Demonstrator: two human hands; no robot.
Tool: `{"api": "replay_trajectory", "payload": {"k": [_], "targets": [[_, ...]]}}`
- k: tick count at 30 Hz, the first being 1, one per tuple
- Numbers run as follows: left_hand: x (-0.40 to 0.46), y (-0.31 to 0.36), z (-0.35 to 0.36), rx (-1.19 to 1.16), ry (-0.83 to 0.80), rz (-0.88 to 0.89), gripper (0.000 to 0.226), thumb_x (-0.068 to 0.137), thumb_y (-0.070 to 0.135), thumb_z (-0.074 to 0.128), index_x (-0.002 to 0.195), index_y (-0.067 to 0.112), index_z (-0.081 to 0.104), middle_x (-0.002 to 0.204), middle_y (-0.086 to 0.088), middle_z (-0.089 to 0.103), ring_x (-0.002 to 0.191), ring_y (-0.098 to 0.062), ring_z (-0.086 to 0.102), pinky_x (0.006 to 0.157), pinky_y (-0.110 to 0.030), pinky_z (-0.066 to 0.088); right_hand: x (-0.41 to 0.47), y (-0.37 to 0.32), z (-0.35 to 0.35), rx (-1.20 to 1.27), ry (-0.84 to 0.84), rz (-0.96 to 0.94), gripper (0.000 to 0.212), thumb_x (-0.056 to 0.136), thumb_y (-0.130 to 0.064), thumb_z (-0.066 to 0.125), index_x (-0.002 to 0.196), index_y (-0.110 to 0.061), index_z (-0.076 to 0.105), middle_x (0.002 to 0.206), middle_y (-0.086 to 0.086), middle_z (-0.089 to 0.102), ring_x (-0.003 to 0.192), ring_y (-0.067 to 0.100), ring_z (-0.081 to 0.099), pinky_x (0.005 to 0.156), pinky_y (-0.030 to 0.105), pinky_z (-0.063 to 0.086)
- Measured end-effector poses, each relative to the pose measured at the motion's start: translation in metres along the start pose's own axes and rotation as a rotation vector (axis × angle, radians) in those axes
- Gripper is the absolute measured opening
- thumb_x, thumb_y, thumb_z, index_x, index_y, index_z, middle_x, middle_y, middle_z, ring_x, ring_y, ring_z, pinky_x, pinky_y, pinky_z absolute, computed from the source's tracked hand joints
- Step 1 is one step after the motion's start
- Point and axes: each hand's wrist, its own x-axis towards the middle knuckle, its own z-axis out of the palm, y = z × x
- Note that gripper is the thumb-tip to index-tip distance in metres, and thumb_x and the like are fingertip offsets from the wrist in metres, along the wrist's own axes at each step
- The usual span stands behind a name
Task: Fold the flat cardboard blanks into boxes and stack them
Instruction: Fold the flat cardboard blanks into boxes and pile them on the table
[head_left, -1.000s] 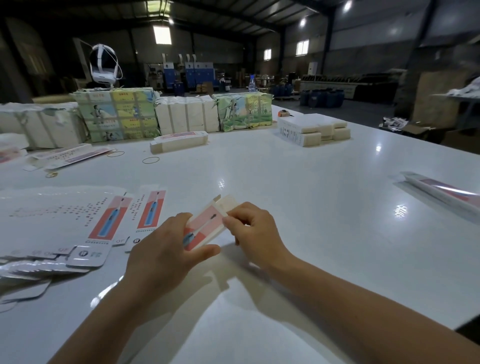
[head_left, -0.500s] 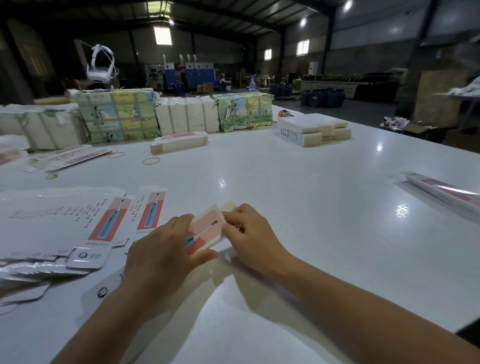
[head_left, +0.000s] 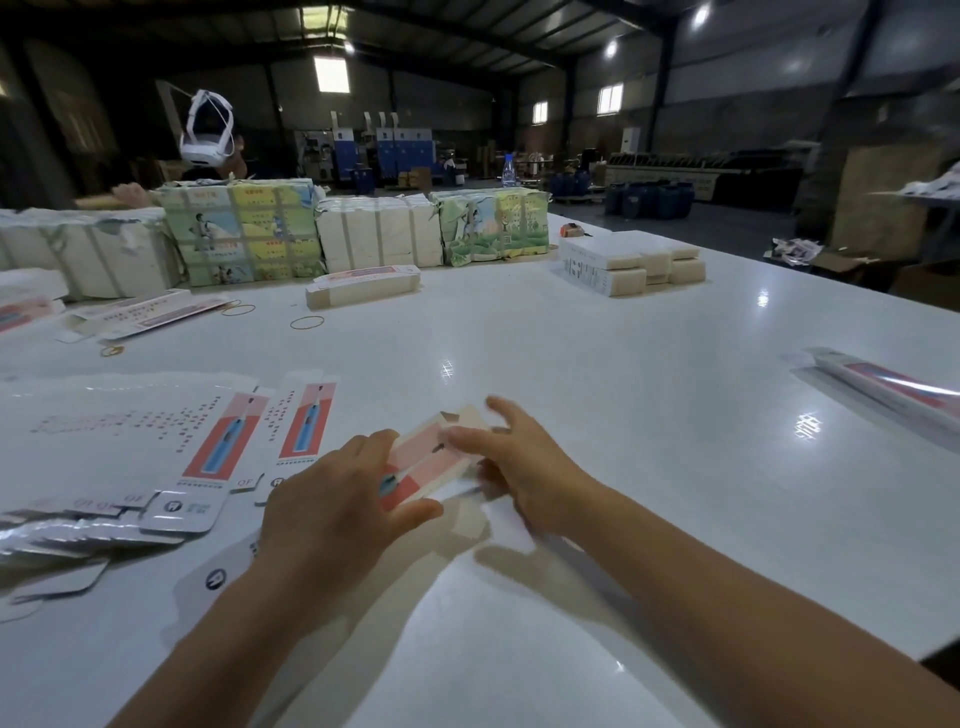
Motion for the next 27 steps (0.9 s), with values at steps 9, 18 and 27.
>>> {"api": "replay_trajectory", "payload": {"k": [9,18,27], "targets": [[0.003,0.013,0.006,0.098,0.016,-0.018,0.068,0.062,0.060,0.050,0.107,0.010,0.062,0.084,-0.006,0.068,0.058,-0.018,0.057,0.055,-0.029,0.046,-0.019,0.005,0.019,-0.807,0.181,-0.592,0.020,0.096,-0.012,0.041,0.108,-0.012,0.057,0.096,0.005,0.065,0.084,0.024,0.058,0.076,0.032,0.047],[0.002,0.012,-0.001,0.131,0.033,-0.001,0.068,0.064,0.059,0.056,0.109,0.009,0.062,0.081,-0.006,0.067,0.057,-0.021,0.059,0.050,-0.032,0.050,-0.014,-0.006,0.013,-0.027,0.116,-0.284,0.021,0.092,-0.023,0.059,0.087,-0.008,0.074,0.084,0.011,0.071,0.081,0.028,0.066,0.076,0.035,0.057],[0.002,0.009,0.002,0.148,0.181,0.107,0.061,0.060,0.051,0.065,0.103,0.008,0.064,0.078,-0.007,0.069,0.054,-0.023,0.063,0.044,-0.036,0.052,-0.014,-0.011,0.005,0.042,0.056,-0.300,0.016,0.091,-0.016,0.061,0.086,-0.020,0.076,0.084,0.006,0.075,0.081,0.022,0.072,0.075,0.031,0.059]]}}
